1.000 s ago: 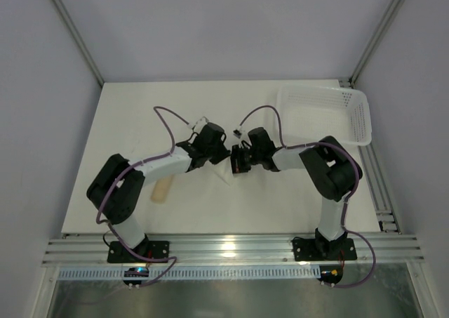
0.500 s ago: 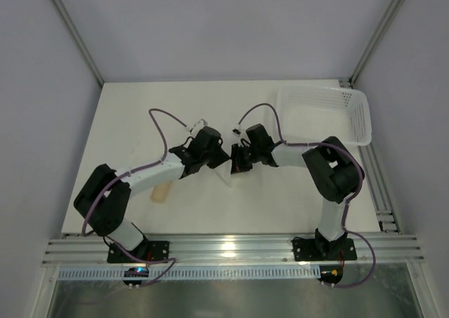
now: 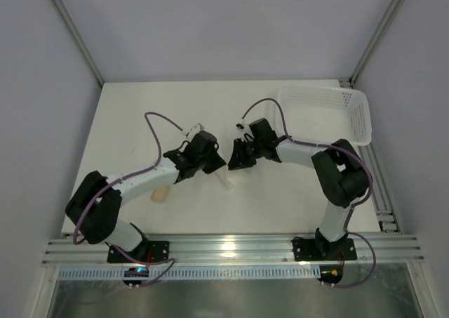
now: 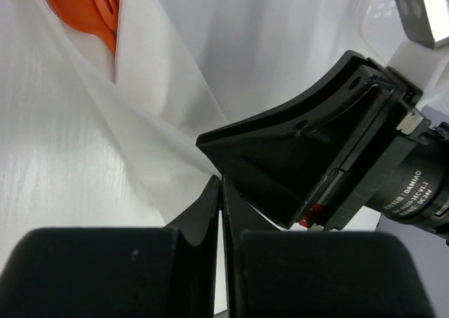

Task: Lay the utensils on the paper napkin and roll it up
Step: Roll the napkin at the center of the board.

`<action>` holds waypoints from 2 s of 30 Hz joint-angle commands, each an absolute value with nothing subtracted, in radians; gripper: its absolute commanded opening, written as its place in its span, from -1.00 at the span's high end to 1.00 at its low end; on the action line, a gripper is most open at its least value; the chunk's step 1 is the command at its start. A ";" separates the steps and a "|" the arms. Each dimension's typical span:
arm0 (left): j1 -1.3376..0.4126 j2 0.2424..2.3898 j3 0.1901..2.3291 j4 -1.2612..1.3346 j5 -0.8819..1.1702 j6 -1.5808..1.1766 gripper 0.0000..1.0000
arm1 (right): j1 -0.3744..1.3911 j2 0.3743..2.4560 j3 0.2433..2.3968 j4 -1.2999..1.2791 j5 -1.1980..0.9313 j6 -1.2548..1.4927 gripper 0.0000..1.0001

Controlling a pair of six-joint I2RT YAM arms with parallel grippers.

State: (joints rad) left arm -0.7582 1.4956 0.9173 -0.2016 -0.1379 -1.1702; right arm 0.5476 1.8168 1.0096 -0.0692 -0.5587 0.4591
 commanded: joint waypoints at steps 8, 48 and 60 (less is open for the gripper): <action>-0.762 1.431 0.925 -0.279 -0.135 -1.177 1.00 | 0.532 1.681 1.059 -0.140 -0.529 0.403 0.21; -0.762 1.523 1.058 -0.367 -0.064 -1.273 1.00 | 0.600 1.589 0.997 -0.101 -0.523 0.235 0.10; -0.761 1.509 1.046 -0.364 -0.064 -1.275 1.00 | 0.618 1.620 0.980 -0.028 -0.531 0.302 0.40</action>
State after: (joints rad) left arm -0.7570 1.5288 1.0302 -0.3614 -0.0784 -1.2732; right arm 0.6094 1.6161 0.9573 -0.1165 -0.5289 0.2802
